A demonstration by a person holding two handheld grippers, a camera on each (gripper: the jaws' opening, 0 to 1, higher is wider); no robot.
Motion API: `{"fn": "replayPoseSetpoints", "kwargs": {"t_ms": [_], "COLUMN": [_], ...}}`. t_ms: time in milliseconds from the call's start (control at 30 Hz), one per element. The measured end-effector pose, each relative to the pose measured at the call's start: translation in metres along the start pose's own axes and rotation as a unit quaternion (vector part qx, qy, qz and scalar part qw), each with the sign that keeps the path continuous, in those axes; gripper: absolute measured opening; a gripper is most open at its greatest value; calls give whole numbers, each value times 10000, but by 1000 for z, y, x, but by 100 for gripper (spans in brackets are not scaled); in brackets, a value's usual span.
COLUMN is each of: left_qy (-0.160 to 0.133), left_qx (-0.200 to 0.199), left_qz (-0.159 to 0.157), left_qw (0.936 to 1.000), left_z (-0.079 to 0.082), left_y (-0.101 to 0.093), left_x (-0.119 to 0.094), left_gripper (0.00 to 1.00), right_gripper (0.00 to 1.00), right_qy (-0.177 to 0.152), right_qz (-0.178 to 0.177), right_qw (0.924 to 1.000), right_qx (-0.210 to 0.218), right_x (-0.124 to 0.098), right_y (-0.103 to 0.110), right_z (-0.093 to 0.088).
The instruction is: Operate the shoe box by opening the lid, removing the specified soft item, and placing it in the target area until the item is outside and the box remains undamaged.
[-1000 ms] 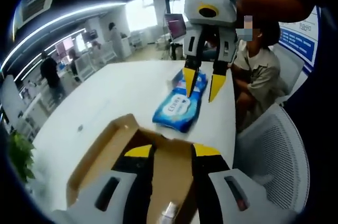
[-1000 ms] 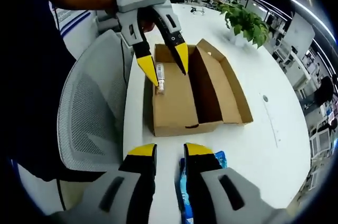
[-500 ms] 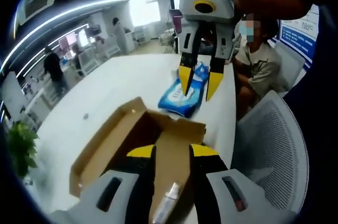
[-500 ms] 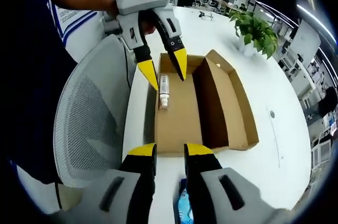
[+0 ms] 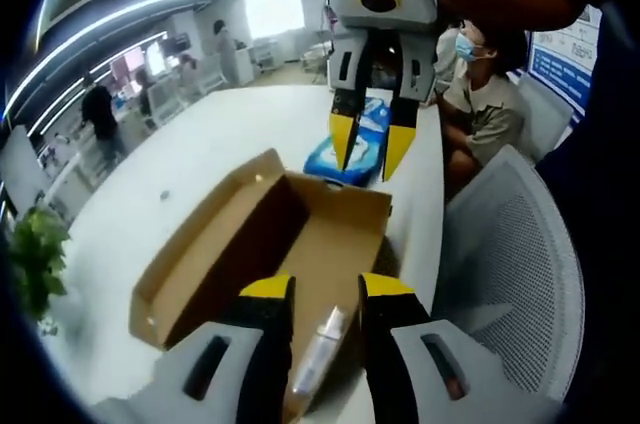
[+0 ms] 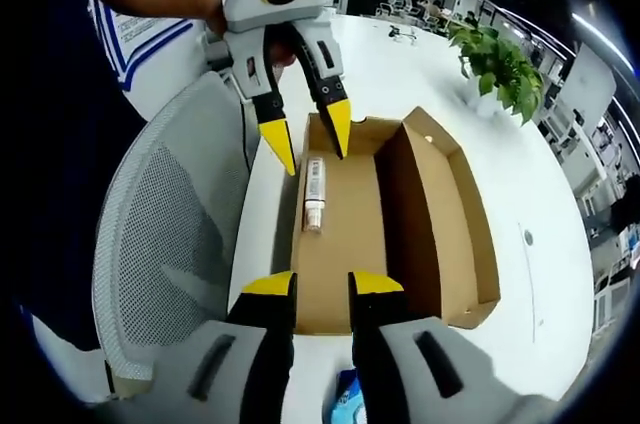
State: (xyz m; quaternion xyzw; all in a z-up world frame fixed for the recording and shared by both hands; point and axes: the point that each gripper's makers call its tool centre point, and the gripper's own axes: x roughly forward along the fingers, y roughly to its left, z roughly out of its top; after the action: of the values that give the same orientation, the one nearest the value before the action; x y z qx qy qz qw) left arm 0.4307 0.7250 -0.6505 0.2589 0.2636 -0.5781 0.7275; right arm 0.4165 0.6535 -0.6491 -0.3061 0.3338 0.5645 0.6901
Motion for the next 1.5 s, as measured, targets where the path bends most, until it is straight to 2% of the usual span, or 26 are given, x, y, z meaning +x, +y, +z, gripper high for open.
{"fn": "replayPoseSetpoints", "kwargs": {"t_ms": [367, 833, 1033, 1367, 1500], "left_qy": [71, 2, -67, 33, 53], "left_qx": [-12, 9, -53, -42, -34], "left_qz": [-167, -286, -275, -389, -384], "left_qw": [9998, 9996, 9996, 9992, 9992], "left_z": [-26, -42, -46, -50, -48], "left_y": [5, 14, 18, 18, 20], "left_x": [-9, -17, -18, -8, -8], "left_gripper": [23, 23, 22, 22, 22], "right_gripper": [18, 18, 18, 17, 18], "right_qy": [35, 200, 208, 187, 176], "right_qz": [107, 288, 381, 529, 561], "right_qw": [9999, 9994, 9990, 9983, 9981], "right_qx": [85, 17, 103, 136, 173], "right_x": [32, 64, 79, 99, 105], "right_y": [-2, -3, -3, -6, -10], "right_z": [21, 43, 45, 47, 42]}}
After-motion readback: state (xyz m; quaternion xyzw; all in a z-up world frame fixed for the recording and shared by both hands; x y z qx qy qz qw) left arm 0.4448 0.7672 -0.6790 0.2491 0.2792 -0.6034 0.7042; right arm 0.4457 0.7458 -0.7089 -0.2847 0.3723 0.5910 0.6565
